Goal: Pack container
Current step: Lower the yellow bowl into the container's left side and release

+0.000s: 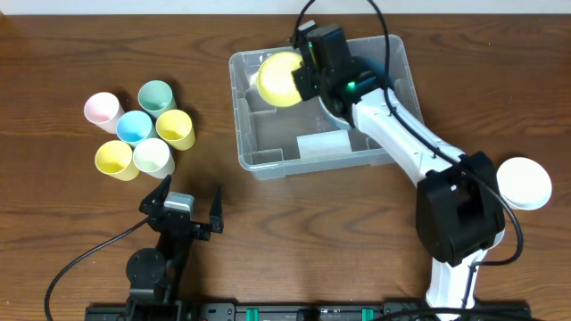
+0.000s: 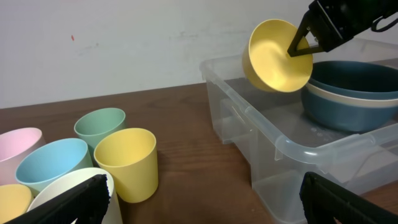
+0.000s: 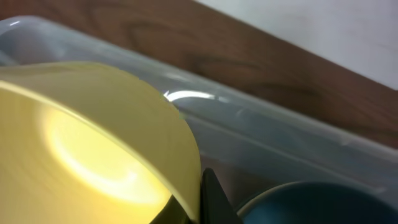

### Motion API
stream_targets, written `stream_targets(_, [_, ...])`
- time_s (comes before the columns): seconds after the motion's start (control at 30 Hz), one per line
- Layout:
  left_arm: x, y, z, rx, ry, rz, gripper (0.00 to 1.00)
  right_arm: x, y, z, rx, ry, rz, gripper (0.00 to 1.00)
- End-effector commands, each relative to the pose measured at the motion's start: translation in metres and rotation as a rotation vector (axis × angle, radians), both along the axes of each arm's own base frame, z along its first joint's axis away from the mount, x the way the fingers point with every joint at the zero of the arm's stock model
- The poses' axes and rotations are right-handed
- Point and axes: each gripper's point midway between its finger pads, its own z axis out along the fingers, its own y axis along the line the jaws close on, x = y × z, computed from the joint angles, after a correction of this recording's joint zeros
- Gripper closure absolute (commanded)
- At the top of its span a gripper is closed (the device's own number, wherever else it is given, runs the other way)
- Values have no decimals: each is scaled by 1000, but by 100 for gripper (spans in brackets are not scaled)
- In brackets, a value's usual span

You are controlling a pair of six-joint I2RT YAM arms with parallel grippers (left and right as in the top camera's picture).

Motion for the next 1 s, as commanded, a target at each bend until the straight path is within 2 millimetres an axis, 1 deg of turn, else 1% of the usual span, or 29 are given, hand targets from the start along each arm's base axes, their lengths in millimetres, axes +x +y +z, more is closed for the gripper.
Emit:
stream_targets(0.0, [-1,-3,-15,18,41,-19,2,10,-3,-1,30,-1,-15,98])
stream_targets(0.13, [-1,-3,-15,18,41,-19,2,10,-1,-14,31,24,-8,98])
stream_targets(0.3, [-1,-3,-15,18,41,-19,2,5,8,-35,15,59,9,98])
stream_targets(0.37, [-1,-3,-15,18,41,-19,2,3,11,-37,13,63,16,97])
stream_targets(0.4, [-1,-3,-15,18,41,-19,2,2,13,-37,13,64,19,95])
stream_targets(0.43, [-1,-3,-15,18,41,-19,2,2,14,-37,13,63,20,90])
stream_targets(0.5, [-1,-3,-15,18,41,-18,2,2,15,-37,14,61,23,85])
stream_targets(0.63, [-1,-3,-15,18,41,-19,2,0,15,-38,16,69,19,81])
stream_targets(0.73, [-1,-3,-15,18,41,-19,2,0,15,-38,19,74,14,80])
stream_targets(0.83, [-1,-3,-15,18,41,-19,2,0,16,-37,20,73,15,76])
stream_targets(0.9, [-1,-3,-15,18,41,-19,2,-1,16,-30,27,79,8,71])
stream_targets(0.93, [-1,-3,-15,18,41,-19,2,-2,16,-23,30,84,8,70])
stream_targets(0.97, [-1,-3,-15,18,41,-19,2,-4,16,-12,29,87,9,69])
